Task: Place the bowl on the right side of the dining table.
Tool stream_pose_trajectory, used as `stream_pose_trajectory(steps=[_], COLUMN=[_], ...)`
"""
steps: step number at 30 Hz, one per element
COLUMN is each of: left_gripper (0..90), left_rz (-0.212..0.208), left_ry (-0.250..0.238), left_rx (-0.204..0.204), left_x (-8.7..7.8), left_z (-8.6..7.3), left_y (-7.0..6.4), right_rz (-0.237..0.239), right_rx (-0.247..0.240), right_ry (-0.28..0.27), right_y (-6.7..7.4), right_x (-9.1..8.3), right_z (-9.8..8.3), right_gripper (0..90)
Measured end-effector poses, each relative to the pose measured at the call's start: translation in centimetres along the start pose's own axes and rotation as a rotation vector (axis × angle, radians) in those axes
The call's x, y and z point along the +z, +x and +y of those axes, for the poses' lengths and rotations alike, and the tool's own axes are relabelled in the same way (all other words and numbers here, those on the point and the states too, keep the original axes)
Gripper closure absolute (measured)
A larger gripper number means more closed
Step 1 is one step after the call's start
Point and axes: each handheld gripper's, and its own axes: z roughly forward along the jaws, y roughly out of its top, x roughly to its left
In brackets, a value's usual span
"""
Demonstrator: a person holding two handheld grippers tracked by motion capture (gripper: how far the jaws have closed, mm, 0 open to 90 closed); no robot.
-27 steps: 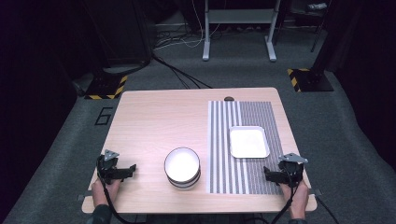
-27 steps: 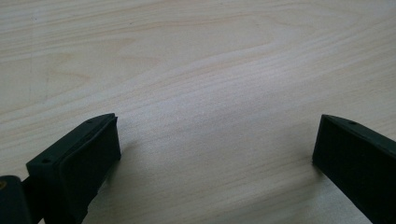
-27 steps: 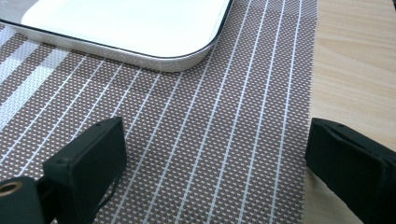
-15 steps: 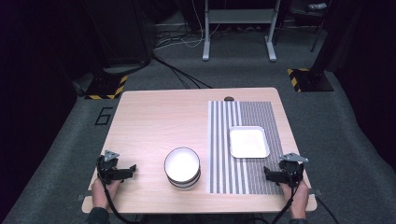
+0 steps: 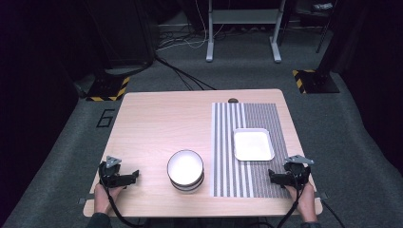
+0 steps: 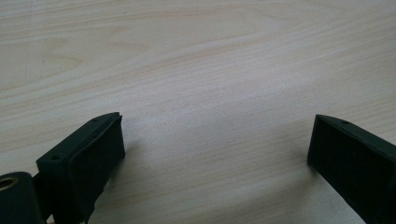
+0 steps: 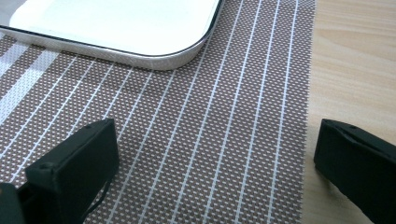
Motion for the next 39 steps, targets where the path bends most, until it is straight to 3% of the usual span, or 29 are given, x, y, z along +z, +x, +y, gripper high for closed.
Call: stream_pose_trajectory(steps=[4,11,15,21,23,26,30,39], left_gripper=[1.8,0.6,0.0,0.0,0.0,0.4,0.5,1.3], left_rz=[-0.007,-0.06,-0.104,-0.135,-0.154,-0.181,-0.198,-0.211], left_ry=[0.001,0.038,0.048,0.041,0.035,0.026,0.018,0.019], left_rx=[-0.032,0.014,0.043,0.071,0.098,0.105,0.127,0.129], left_x=[-0.2,-0.6,-0.8,-1.4,-1.7,-2.1,-2.5,-3.1], left_z=[-0.1,0.6,1.1,1.6,1.9,2.3,2.6,2.9], left_y=[-0.2,-1.4,-2.3,-3.6,-4.2,-4.6,-5.4,-6.2], right_rz=[-0.007,-0.032,-0.014,0.011,0.019,0.052,0.07,0.102], right_rx=[0.006,-0.021,-0.001,-0.029,-0.038,-0.043,-0.063,-0.096], right_ry=[0.015,-0.001,-0.042,-0.034,-0.041,-0.043,-0.053,-0.056], right_y=[0.1,0.6,0.8,1.9,2.3,2.8,3.6,5.3], right_x=[-0.1,-0.6,-1.2,-1.8,-2.0,-2.2,-2.7,-2.8], right_z=[0.1,0.1,-0.1,0.4,0.6,1.0,1.4,2.2], right_gripper=[0.0,1.5,2.4,2.3,2.9,3.2,3.5,3.8])
